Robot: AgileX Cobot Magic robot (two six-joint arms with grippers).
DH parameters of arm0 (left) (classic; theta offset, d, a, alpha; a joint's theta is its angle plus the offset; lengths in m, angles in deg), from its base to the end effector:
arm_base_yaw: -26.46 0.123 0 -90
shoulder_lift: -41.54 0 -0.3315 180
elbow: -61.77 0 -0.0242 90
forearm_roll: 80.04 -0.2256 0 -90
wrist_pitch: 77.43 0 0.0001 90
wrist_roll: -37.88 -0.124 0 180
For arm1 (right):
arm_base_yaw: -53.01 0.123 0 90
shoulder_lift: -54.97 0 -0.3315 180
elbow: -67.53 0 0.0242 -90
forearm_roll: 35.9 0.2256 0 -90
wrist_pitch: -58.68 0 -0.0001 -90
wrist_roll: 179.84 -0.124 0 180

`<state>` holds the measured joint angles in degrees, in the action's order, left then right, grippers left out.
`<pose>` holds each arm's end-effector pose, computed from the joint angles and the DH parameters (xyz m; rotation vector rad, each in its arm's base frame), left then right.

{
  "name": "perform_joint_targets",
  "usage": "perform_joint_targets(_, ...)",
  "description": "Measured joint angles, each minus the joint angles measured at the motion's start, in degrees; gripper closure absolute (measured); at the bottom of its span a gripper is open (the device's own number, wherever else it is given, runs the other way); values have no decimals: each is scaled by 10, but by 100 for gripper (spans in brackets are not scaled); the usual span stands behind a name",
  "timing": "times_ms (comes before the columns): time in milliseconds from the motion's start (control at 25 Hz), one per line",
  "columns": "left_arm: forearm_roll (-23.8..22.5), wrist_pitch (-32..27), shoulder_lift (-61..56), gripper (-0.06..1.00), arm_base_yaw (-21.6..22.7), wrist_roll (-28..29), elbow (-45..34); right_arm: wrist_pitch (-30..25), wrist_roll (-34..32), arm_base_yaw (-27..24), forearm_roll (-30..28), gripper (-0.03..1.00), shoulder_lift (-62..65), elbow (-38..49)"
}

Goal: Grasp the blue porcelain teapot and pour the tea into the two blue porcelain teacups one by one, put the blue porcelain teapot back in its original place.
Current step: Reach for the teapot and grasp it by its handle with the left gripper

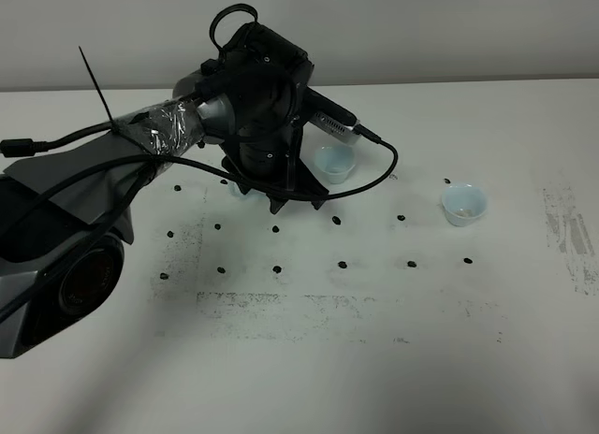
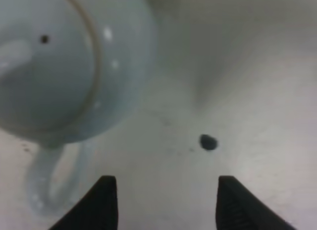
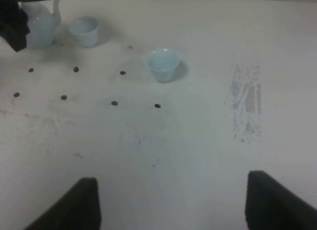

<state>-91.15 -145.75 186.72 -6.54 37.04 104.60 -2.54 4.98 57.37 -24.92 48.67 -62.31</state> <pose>0.4467 -0.2636 0.1674 0.9317 2.7756 0.1963 -0.0476 0.0171 0.2482 -0.1733 2.0389 0.2247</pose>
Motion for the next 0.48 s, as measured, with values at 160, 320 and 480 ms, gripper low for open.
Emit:
perform_joint_targets(160, 21, 0, -10, 51, 0, 0, 0, 0, 0, 0, 0, 38, 0, 0)
perform_joint_targets(320, 25, -1, -44, 51, 0, 0, 0, 0, 0, 0, 0, 38, 0, 0)
perform_joint_targets(480, 26, -1, -86, 51, 0, 0, -6, 0, 0, 0, 0, 38, 0, 0)
